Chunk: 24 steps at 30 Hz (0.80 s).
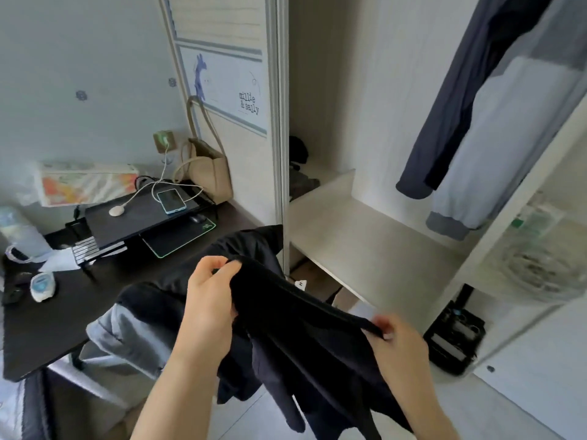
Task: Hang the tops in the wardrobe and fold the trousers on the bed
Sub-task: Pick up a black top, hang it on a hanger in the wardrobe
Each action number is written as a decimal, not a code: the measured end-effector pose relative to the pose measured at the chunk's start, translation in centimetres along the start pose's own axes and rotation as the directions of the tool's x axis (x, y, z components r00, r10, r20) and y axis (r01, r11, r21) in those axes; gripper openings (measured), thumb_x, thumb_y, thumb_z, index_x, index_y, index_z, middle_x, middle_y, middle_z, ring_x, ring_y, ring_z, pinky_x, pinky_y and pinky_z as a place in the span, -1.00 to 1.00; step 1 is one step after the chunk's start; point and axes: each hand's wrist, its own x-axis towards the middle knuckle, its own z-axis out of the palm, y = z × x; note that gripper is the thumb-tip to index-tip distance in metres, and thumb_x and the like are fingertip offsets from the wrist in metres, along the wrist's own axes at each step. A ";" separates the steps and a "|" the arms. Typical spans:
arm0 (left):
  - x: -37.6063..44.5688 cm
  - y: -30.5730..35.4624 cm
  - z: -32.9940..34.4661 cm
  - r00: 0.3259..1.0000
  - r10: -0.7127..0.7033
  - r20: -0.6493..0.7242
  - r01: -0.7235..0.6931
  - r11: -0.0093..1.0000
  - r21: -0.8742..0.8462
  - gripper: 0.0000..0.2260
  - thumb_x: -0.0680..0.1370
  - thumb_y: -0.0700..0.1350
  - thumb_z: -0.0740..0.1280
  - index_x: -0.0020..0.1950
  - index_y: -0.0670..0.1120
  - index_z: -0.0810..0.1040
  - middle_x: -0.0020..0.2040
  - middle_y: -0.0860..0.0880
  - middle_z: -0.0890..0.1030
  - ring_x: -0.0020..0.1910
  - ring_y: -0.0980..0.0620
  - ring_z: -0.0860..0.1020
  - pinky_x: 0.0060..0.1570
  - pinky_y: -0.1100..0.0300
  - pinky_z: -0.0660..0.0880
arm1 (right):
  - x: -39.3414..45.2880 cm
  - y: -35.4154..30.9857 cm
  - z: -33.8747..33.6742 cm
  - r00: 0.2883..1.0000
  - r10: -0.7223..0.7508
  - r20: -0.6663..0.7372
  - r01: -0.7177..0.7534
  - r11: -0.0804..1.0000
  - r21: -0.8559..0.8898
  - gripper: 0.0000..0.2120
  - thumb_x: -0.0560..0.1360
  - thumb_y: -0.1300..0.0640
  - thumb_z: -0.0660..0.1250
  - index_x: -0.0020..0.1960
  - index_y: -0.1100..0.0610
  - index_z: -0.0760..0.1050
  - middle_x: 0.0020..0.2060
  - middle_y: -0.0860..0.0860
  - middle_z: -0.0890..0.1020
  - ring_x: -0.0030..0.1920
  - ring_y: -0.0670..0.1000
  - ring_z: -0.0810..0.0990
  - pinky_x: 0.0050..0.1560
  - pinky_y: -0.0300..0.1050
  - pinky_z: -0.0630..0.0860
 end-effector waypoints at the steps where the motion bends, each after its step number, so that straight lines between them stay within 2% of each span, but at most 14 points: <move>1: 1.0 -0.2 0.2 1.000 -0.016 0.023 0.015 1.000 0.012 -0.86 0.58 -0.22 0.31 -0.17 -0.07 0.47 -0.22 -0.11 0.50 -0.20 -0.08 0.47 -0.13 -0.01 0.41 | 0.7 -0.2 -0.7 0.996 0.081 0.034 -0.086 0.977 0.196 -0.94 0.48 0.18 0.38 -0.13 0.03 0.54 -0.21 -0.06 0.64 -0.07 0.02 0.64 -0.04 -0.07 0.56; 2: 2.1 -0.5 0.5 0.998 -0.021 0.053 0.019 0.999 0.040 -0.87 0.56 -0.22 0.34 -0.16 -0.06 0.47 -0.20 -0.12 0.51 -0.18 -0.09 0.48 -0.09 -0.03 0.42 | 1.4 -0.7 -1.4 0.982 0.162 0.093 -0.186 0.896 0.404 -0.93 0.49 0.23 0.36 -0.09 0.09 0.59 -0.19 0.02 0.67 -0.10 0.05 0.66 -0.02 -0.01 0.60; 4: 4.1 -1.2 0.9 0.995 0.023 0.093 -0.037 0.988 0.147 -0.88 0.52 -0.23 0.41 -0.15 -0.08 0.50 -0.19 -0.11 0.56 -0.15 -0.10 0.53 -0.04 -0.02 0.47 | 2.5 -2.2 -2.6 0.935 0.228 0.272 -0.355 0.615 0.704 -0.89 0.52 0.35 0.26 -0.08 0.24 0.56 -0.25 0.14 0.65 -0.21 0.10 0.64 -0.10 0.01 0.59; 6: 6.4 -1.7 1.3 0.978 0.116 0.171 -0.167 0.930 0.327 -0.86 0.47 -0.27 0.46 -0.14 -0.08 0.54 -0.17 -0.09 0.62 -0.15 -0.06 0.57 -0.04 0.06 0.50 | 3.5 -4.1 -3.8 0.885 0.244 0.397 -0.464 0.374 0.803 -0.87 0.51 0.38 0.18 -0.12 0.26 0.48 -0.35 0.15 0.57 -0.32 0.10 0.57 -0.26 -0.04 0.53; 7: 7.8 -1.8 1.6 0.961 0.154 0.231 -0.241 0.877 0.416 -0.84 0.45 -0.29 0.47 -0.14 -0.07 0.55 -0.17 -0.06 0.63 -0.17 -0.03 0.57 -0.06 0.11 0.50 | 4.3 -5.0 -4.3 0.870 0.234 0.433 -0.490 0.328 0.807 -0.88 0.50 0.37 0.17 -0.11 0.26 0.47 -0.34 0.15 0.57 -0.31 0.11 0.57 -0.29 -0.05 0.53; 10: 11.9 -2.2 1.8 0.919 0.218 0.328 -0.389 0.634 0.668 -0.81 0.42 -0.27 0.48 -0.15 -0.01 0.56 -0.20 0.01 0.62 -0.20 -0.01 0.56 -0.15 0.22 0.46 | 5.9 -7.7 -5.5 0.889 0.142 0.436 -0.458 0.330 0.826 -0.84 0.42 0.30 0.21 -0.07 0.26 0.54 -0.25 0.17 0.62 -0.23 0.15 0.62 -0.17 0.00 0.54; 13: 15.9 -2.0 2.1 0.953 0.068 0.294 -0.297 0.379 0.877 -0.82 0.42 -0.05 0.50 -0.18 -0.11 0.55 -0.29 -0.06 0.61 -0.23 -0.05 0.56 -0.22 0.11 0.46 | 7.7 -11.0 -6.2 0.930 0.077 0.360 -0.366 0.298 0.882 -0.83 0.45 0.27 0.23 -0.20 0.21 0.59 -0.31 0.10 0.58 -0.26 0.09 0.60 -0.21 -0.03 0.58; 14: 17.1 -1.7 2.6 0.960 -0.052 0.275 -0.228 0.423 0.877 -0.77 0.44 -0.05 0.49 -0.25 -0.17 0.54 -0.35 -0.12 0.63 -0.30 -0.07 0.58 -0.26 0.10 0.49 | 8.3 -12.2 -6.3 0.945 0.072 0.319 -0.324 0.321 0.890 -0.82 0.45 0.25 0.25 -0.27 0.19 0.58 -0.34 0.07 0.55 -0.31 0.05 0.58 -0.27 -0.07 0.59; 15: 18.1 -1.3 3.1 0.942 -0.180 0.282 -0.143 0.545 0.826 -0.75 0.48 -0.11 0.47 -0.29 -0.20 0.51 -0.41 -0.15 0.63 -0.38 -0.09 0.60 -0.34 0.13 0.53 | 9.1 -13.2 -6.3 0.962 0.070 0.265 -0.271 0.390 0.880 -0.84 0.45 0.24 0.27 -0.28 0.19 0.56 -0.34 0.06 0.53 -0.35 0.02 0.56 -0.33 -0.09 0.57; 17: 19.9 -0.1 4.3 0.863 -0.358 0.356 0.072 0.785 0.615 -0.86 0.55 -0.26 0.39 -0.20 -0.26 0.53 -0.37 -0.19 0.64 -0.41 -0.11 0.64 -0.44 0.20 0.57 | 10.6 -14.7 -6.1 0.990 0.052 0.129 -0.133 0.632 0.763 -0.92 0.45 0.23 0.32 -0.20 0.19 0.56 -0.31 0.07 0.51 -0.32 0.01 0.54 -0.34 -0.11 0.50; 19: 21.0 1.5 5.7 0.771 -0.435 0.466 0.305 0.893 0.330 -0.90 0.54 -0.34 0.35 -0.01 -0.38 0.57 -0.19 -0.25 0.66 -0.28 -0.14 0.69 -0.33 0.13 0.65 | 11.7 -15.3 -6.2 1.000 -0.009 -0.029 0.022 0.879 0.476 -0.93 0.48 0.22 0.36 -0.10 0.10 0.61 -0.23 0.01 0.59 -0.23 -0.03 0.58 -0.25 -0.15 0.47; 20: 21.7 2.4 6.7 0.696 -0.476 0.537 0.448 0.873 0.193 -0.84 0.51 -0.35 0.34 0.05 -0.38 0.57 -0.10 -0.29 0.67 -0.21 -0.17 0.70 -0.27 0.05 0.66 | 12.5 -15.3 -6.4 0.992 -0.058 -0.112 0.086 0.962 0.260 -0.88 0.49 0.18 0.38 -0.03 -0.01 0.62 -0.16 -0.08 0.62 -0.16 -0.08 0.60 -0.15 -0.18 0.49; 22: 22.5 4.1 8.5 0.545 -0.517 0.660 0.642 0.764 0.068 -0.75 0.44 -0.31 0.32 0.11 -0.32 0.58 0.03 -0.30 0.67 -0.12 -0.18 0.70 -0.15 -0.11 0.65 | 13.7 -15.0 -6.6 0.970 -0.175 -0.167 0.148 0.976 -0.159 -0.81 0.47 0.09 0.41 0.05 -0.14 0.60 -0.05 -0.21 0.61 -0.02 -0.18 0.57 0.06 -0.20 0.48; 24: 23.3 5.7 10.4 0.471 -0.515 0.716 0.666 0.740 0.095 -0.72 0.46 -0.28 0.31 0.16 -0.24 0.58 0.09 -0.24 0.67 -0.06 -0.15 0.70 -0.01 -0.21 0.59 | 14.7 -14.8 -6.7 0.960 -0.187 -0.209 0.123 0.951 -0.284 -0.94 0.48 0.02 0.40 -0.06 -0.08 0.64 -0.15 -0.19 0.65 -0.08 -0.17 0.60 0.06 -0.17 0.51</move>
